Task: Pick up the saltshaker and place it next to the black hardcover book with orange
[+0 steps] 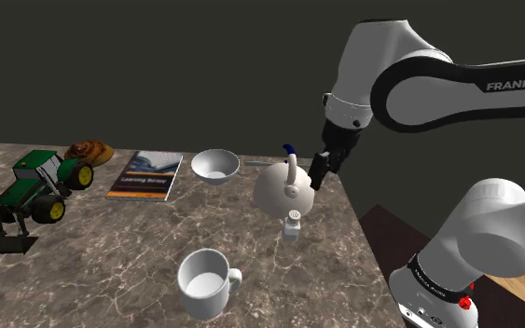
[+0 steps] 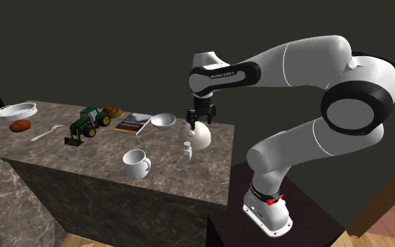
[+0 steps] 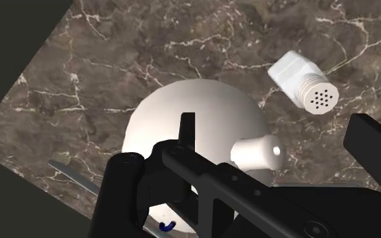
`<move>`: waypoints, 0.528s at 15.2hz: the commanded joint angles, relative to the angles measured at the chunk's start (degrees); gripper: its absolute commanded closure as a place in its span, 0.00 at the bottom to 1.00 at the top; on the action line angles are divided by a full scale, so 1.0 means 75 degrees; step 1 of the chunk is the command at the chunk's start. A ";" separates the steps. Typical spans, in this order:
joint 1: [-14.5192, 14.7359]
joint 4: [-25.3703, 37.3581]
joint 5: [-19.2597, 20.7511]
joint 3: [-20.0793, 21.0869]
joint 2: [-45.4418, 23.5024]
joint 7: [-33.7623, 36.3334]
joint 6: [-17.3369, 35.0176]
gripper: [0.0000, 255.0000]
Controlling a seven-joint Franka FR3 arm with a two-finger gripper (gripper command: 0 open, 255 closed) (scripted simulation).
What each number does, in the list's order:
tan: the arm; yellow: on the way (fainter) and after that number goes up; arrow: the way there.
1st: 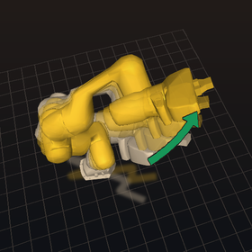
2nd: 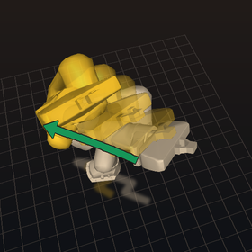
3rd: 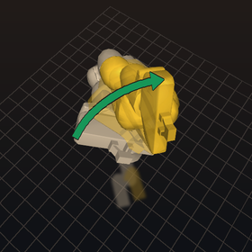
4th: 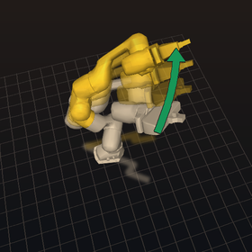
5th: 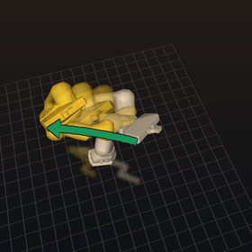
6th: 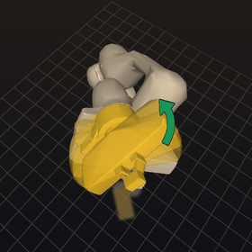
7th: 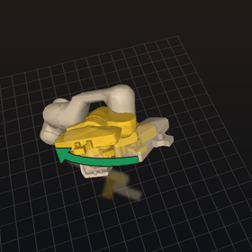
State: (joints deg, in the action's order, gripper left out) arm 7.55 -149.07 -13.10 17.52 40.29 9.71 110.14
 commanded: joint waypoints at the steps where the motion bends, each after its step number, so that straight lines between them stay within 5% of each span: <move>1: 0.0117 -0.0096 -0.0187 0.0346 -0.0332 0.0273 0.0470 0.00; 8: 0.0290 -0.0177 -0.0480 0.1249 -0.1446 0.0958 0.1760 0.00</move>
State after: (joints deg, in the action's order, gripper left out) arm 9.76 -149.79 -16.59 26.53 30.20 16.84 121.92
